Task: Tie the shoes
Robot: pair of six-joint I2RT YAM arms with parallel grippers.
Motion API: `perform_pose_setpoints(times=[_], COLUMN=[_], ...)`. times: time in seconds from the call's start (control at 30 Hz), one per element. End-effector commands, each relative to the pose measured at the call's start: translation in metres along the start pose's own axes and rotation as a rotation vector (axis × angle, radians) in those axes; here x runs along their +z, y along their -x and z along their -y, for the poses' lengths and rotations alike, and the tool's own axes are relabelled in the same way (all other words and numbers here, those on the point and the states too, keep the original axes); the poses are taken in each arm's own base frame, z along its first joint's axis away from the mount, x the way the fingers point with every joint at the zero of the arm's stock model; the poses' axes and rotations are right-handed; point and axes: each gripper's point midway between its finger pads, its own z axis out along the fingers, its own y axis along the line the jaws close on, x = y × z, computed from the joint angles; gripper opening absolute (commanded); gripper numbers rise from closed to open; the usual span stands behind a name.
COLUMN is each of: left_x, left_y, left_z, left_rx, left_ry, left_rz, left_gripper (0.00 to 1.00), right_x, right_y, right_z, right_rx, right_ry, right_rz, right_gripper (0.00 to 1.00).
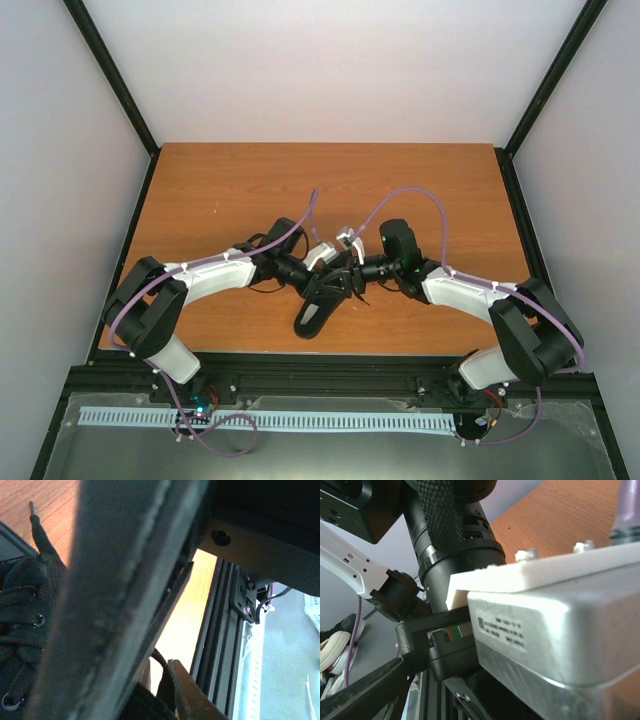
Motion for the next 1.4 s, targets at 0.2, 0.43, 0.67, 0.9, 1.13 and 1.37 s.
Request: perform_pose_setpoints(times=[0.2, 0.43, 0.67, 0.9, 1.13, 1.37], left_x=[-0.011, -0.017, -0.018, -0.021, -0.024, -0.022], left_y=[0.021, 0.019, 0.011, 0.010, 0.023, 0.032], left_z=[0.011, 0.009, 0.006, 0.009, 0.017, 0.007], left_rx=[0.058, 0.060, 0.032, 0.031, 0.022, -0.063], left_ry=[0.023, 0.058, 0.078, 0.077, 0.047, 0.066], left_rz=[0.088, 0.093, 0.079, 0.091, 0.152, 0.214], left_gripper=[0.30, 0.40, 0.17, 0.05, 0.01, 0.01], right_x=[0.006, 0.003, -0.004, -0.003, 0.003, 0.008], right_y=[-0.017, -0.012, -0.001, -0.002, 0.001, -0.014], right_z=[0.009, 0.011, 0.013, 0.011, 0.011, 0.016], right_rx=[0.018, 0.008, -0.013, -0.017, -0.020, 0.017], right_ry=[-0.043, -0.078, -0.133, -0.116, -0.084, -0.071], right_rz=[-0.023, -0.003, 0.040, 0.040, 0.044, 0.028], right_gripper=[0.79, 0.80, 0.81, 0.83, 0.86, 0.86])
